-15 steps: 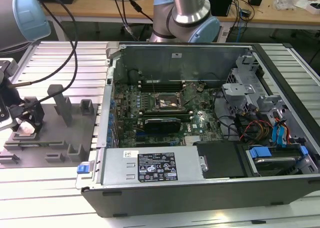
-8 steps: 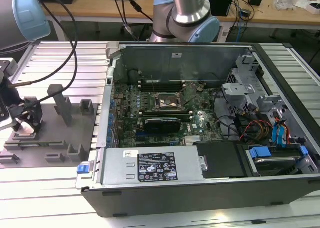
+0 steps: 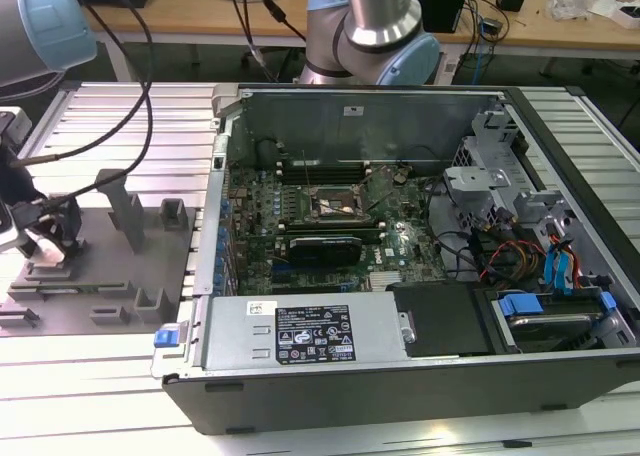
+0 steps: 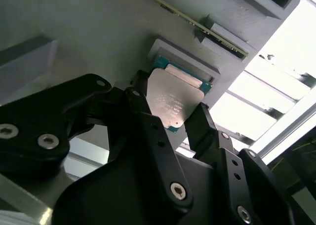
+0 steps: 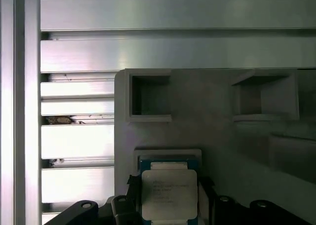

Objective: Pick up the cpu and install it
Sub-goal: 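Pick up the cpu and move it towards the insertion slot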

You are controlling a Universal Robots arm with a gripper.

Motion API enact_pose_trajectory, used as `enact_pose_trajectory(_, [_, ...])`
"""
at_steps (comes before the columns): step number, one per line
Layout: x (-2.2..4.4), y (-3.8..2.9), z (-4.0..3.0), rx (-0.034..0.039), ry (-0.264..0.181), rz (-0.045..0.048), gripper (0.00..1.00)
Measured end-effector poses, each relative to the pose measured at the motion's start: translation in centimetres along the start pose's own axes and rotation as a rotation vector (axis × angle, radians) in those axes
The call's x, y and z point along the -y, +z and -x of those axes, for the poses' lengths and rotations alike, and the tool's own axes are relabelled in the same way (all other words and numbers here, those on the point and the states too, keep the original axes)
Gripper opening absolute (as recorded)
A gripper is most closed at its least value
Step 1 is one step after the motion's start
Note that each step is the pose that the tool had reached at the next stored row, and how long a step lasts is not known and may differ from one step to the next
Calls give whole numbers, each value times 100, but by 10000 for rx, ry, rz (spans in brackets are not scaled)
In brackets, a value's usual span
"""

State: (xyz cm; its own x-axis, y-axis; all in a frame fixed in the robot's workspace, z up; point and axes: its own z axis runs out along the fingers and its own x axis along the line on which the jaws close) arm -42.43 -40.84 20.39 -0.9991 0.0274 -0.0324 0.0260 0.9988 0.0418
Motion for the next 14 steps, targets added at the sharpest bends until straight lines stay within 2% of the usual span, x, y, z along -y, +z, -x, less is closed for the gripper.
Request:
enact_pose_trajectory(5, [-7, -161, 6, 0, 0, 0, 55])
enact_pose_trajectory(7, [-13, -301, 11, 1, 0, 0, 55])
enact_pose_trajectory(10, [-17, -415, 16, 1, 0, 0, 55])
enact_pose_trajectory(11, [-21, -492, 19, 1, -1, 0, 55])
enact_pose_trajectory(14, [-27, -631, 24, 0, 0, 0, 55])
